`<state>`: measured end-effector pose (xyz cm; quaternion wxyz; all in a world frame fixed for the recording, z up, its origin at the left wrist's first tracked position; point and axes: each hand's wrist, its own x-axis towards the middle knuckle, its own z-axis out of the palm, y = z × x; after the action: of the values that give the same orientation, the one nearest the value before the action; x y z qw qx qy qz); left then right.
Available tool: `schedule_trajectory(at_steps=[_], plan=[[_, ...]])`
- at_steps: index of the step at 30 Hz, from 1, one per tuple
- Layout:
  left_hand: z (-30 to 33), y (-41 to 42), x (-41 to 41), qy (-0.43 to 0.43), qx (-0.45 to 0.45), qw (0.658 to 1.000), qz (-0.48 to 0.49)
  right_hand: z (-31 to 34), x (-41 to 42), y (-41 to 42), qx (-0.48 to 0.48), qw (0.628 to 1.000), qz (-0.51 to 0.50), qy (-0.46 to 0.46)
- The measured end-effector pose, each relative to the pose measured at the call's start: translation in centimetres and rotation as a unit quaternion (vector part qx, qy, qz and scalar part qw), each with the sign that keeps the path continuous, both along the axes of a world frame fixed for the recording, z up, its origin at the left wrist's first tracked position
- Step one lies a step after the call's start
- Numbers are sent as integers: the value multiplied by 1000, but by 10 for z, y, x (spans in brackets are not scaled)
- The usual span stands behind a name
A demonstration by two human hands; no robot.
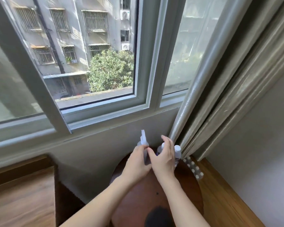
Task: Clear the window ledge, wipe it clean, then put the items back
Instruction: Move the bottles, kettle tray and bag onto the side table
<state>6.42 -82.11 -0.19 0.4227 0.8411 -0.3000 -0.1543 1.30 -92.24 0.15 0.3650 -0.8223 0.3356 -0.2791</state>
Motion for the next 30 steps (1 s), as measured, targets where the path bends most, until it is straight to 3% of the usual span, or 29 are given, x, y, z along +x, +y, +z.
schedule_trajectory(at_steps=[11, 22, 30], plan=[[81, 265, 12, -57, -2, 985, 165, 69, 22, 233, 21, 960, 278, 15], [95, 588, -46, -94, 1, 939, 330, 84, 0, 532, 20, 900, 436, 11], [95, 764, -86, -67, -10, 902, 427, 85, -26, 717, 38, 859, 510, 31]])
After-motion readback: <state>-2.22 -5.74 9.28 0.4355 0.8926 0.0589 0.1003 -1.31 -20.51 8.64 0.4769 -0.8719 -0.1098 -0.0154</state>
